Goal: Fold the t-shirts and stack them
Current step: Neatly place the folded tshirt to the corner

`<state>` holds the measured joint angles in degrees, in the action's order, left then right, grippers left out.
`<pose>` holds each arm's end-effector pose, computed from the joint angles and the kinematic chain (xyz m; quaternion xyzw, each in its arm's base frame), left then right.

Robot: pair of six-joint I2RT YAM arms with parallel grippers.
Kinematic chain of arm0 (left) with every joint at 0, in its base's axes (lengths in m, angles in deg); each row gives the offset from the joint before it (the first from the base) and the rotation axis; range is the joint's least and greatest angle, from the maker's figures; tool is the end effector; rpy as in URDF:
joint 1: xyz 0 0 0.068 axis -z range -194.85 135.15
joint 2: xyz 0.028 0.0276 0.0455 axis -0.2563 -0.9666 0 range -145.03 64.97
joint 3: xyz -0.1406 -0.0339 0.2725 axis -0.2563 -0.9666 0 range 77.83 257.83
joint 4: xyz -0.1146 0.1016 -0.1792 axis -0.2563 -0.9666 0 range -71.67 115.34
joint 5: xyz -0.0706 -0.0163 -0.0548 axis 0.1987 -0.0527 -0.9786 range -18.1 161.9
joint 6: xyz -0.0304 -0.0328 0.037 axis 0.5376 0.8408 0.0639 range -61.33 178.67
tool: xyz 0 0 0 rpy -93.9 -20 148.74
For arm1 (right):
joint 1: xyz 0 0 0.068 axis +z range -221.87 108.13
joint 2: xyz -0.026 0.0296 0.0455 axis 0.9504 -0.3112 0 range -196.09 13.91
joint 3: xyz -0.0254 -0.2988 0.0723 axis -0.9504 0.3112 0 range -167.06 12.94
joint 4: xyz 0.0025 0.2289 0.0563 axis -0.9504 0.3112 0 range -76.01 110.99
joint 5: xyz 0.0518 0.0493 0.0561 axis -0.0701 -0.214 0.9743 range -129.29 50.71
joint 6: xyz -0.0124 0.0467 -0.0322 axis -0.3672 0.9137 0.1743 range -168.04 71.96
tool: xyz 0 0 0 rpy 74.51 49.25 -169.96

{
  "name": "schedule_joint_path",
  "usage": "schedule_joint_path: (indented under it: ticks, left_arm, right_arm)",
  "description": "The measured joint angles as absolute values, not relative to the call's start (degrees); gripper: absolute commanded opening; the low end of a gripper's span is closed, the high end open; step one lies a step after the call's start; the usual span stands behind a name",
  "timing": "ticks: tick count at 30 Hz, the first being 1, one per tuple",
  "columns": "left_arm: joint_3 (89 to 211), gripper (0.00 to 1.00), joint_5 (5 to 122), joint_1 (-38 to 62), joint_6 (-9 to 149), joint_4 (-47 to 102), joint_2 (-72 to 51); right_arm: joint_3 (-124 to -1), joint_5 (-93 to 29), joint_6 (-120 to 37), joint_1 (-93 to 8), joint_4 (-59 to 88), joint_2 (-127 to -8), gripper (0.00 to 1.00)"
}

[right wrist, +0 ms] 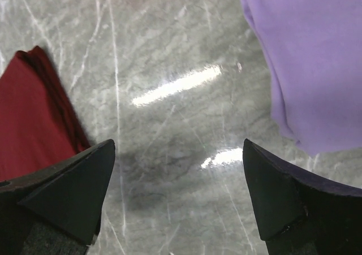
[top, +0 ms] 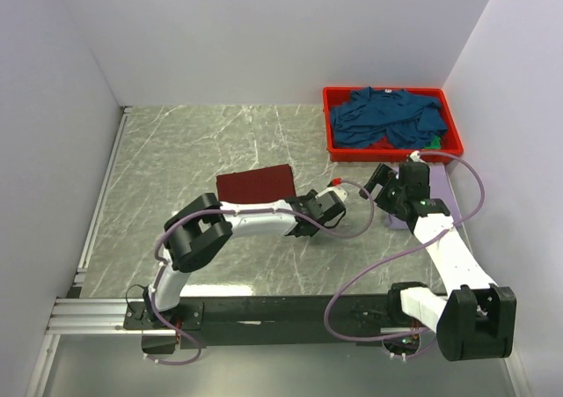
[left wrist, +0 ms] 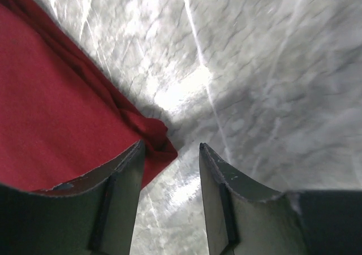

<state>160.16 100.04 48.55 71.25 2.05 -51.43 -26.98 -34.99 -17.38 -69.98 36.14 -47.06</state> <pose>0.2087 -0.3730 0.2177 0.3377 0.8702 0.0161 0.3585 0.1825 0.0091 0.2753 0.2133 0.8921 0.1443 0.3713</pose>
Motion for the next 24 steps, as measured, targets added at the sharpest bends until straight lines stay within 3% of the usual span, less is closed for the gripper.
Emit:
schedule_joint_path:
  ticks: [15,18,19,21,24]
  left_arm:
    - [161.23,0.47,108.78,48.96,69.87,-0.05,-55.17]
    - [161.25,0.29,109.24,49.11,69.83,-0.25,-55.39]
    - [161.25,0.16,109.24,49.11,69.78,-0.42,-55.54]
    - [161.20,0.01,109.22,49.11,69.76,-0.55,-55.74]
    - [160.75,0.01,108.60,49.11,69.43,-0.12,-55.43]
  right_arm:
    - [-25.91,-32.11,-17.45,-70.94,35.40,-47.23,0.99]
    - [-25.91,-31.19,-17.45,-71.01,34.55,-47.80,0.98]
    - [-25.91,-30.71,-17.45,-71.01,34.11,-48.20,0.98]
    - [-25.91,-29.77,-17.30,-71.03,33.45,-49.07,0.98]
    - [-25.78,-27.67,-16.60,-71.03,32.08,-50.34,0.98]
